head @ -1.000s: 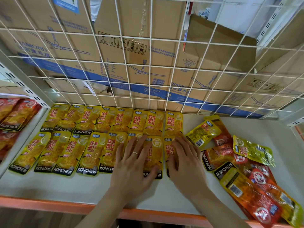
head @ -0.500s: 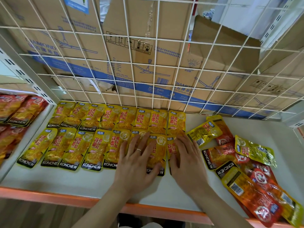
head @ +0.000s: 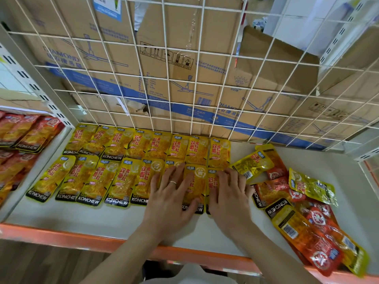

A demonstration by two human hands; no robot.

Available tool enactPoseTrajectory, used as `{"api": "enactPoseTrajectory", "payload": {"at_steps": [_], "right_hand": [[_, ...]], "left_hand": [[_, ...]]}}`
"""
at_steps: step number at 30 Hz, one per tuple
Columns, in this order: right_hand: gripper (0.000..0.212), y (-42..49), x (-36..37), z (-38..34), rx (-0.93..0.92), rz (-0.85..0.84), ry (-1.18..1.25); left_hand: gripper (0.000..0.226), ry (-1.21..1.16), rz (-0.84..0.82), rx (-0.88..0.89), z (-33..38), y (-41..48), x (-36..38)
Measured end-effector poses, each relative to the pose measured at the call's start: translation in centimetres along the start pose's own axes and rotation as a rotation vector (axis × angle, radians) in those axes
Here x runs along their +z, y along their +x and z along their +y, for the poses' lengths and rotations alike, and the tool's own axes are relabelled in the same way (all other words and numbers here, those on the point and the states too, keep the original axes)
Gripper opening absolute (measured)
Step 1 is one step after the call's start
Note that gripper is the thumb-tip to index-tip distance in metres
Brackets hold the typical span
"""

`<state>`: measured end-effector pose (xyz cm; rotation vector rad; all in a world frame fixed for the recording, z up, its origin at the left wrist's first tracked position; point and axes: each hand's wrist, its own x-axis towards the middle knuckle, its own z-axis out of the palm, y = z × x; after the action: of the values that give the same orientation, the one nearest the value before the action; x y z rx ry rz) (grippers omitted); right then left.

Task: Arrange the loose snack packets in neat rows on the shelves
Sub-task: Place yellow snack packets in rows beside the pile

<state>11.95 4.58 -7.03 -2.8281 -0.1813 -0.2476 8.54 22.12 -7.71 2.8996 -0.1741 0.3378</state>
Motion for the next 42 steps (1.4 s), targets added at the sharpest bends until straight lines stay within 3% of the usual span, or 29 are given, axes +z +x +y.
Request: {"api": "enactPoseTrajectory", "payload": {"at_steps": [7,15,22,26,30,34,42], "right_hand": [[0.034,1.3,-0.5,0.1,0.049,-0.001,0.079],[0.063,4.2,0.6,0.4,-0.036,-0.163,-0.045],[0.062,4.3,0.3,0.2,-0.042,-0.180,-0.047],[0.059,3.6,-0.6,0.3,-0.033,-0.077,0.039],[0.044,0.4,-1.8,0.9,-0.072,0.049,0.122],[0.050,-2.1,-1.0,1.1,-0.142,-0.054,0.051],[0.053,-1.9,-1.1,1.0,-0.167,-0.106,0.023]], "left_hand": [[0.064,-0.011,0.045,0.001,0.1,-0.1,0.1],[0.064,-0.003,0.040,-0.001,0.1,0.0,0.1],[0.064,-0.004,0.046,-0.005,0.0,0.0,0.2],[0.065,-0.009,0.063,-0.001,0.0,-0.1,0.3],[0.062,-0.023,0.102,-0.007,0.1,-0.2,0.1],[0.061,-0.013,0.119,0.004,0.1,-0.2,0.1],[0.059,0.010,0.105,0.007,0.0,-0.2,0.3]]}}
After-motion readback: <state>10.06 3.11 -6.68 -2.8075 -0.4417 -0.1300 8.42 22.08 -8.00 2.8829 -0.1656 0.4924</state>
